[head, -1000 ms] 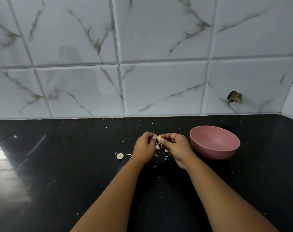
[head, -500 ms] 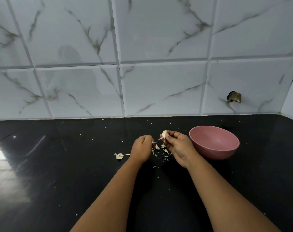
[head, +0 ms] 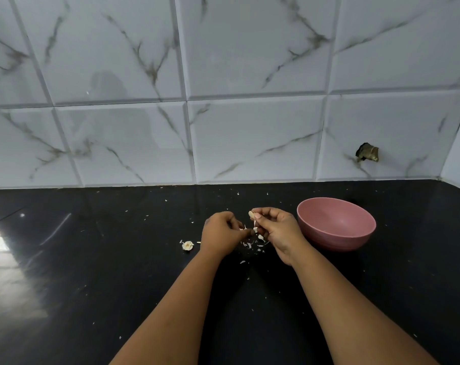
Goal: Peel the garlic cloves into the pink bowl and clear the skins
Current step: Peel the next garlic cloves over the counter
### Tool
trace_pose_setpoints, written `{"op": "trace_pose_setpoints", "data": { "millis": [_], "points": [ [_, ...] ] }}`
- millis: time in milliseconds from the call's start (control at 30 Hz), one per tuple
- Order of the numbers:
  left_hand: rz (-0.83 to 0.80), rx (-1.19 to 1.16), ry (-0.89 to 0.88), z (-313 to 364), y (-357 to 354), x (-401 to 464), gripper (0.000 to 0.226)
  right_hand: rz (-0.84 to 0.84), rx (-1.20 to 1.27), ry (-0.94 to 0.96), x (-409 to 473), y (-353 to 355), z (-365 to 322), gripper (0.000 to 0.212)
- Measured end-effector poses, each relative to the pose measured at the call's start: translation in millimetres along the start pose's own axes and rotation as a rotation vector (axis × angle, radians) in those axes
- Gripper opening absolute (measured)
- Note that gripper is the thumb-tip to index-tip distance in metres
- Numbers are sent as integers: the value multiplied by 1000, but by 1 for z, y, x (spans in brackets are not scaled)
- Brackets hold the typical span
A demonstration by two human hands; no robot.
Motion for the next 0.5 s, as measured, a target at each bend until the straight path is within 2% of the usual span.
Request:
{"op": "trace_pose_setpoints", "data": {
  "millis": [133, 333, 500],
  "points": [
    [38, -302, -30, 3, 1, -1, 8, 11, -12, 36, -1, 1, -1, 15],
    [-36, -454, -76, 2, -6, 0, 12, -5, 24, 73, -2, 1, -4, 17],
    [-76, -553, -67, 1, -10, 1, 12, 23, -113, 107, -3, 3, -6, 15]
  ]
}}
Point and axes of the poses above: each hand's wrist, its own x-axis towards the middle knuckle, its own y-axis out of the back of the hand, z = x × y, the point moved 5 cm from there along x, towards the middle knuckle, and after that the axes turned 8 degrees about -z, right-handed, at the moved point
